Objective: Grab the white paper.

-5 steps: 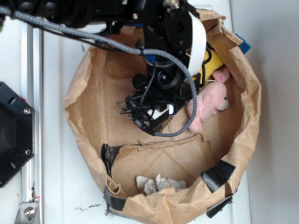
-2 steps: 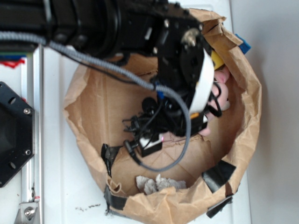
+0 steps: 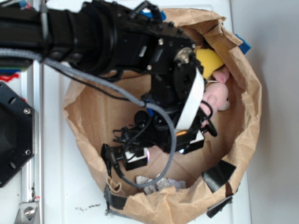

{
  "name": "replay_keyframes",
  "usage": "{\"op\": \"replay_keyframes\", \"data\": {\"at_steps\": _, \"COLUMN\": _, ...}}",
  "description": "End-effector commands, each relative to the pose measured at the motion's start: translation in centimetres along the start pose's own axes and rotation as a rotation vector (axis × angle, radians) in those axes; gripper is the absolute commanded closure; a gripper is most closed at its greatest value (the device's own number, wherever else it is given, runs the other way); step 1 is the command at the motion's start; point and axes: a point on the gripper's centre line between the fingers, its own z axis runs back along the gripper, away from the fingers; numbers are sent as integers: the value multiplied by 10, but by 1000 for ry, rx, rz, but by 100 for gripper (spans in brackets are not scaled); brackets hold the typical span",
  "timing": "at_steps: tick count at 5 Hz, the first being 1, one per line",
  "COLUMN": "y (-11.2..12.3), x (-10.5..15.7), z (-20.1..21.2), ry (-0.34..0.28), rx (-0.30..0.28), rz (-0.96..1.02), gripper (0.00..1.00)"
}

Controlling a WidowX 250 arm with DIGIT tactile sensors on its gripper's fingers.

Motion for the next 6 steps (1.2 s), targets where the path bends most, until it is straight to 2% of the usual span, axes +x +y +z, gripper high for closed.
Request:
{"op": "replay_keyframes", "data": {"at_steps": 1, "y": -7, "x": 27, "z": -5, "ry": -21, "rx": 65, "rz": -120, "gripper": 0}}
{"op": "replay_keyframes", "data": {"at_steps": 2, "y": 0, "x": 31, "z": -19, "ry": -19, "rx": 116, "rz": -138, "gripper": 0}}
{"op": "replay_keyframes", "data": {"at_steps": 3, "y": 0, "x": 32, "z": -25, "ry": -28, "rx": 79, "rz": -158, "gripper": 0}}
{"op": "replay_keyframes", "data": {"at_steps": 4, "y": -3, "x": 28, "z": -29, "ry": -66, "rx": 8, "rz": -207, "gripper": 0}}
{"op": "replay_keyframes", "data": {"at_steps": 5, "y": -6, "x": 26, "z": -27, "ry": -127, "rx": -93, "rz": -318, "gripper": 0}}
{"op": "replay_keyframes", "data": {"at_steps": 6, "y": -9, "x": 29, "z": -31, "ry": -91, "rx": -60, "rz": -317, "gripper": 0}}
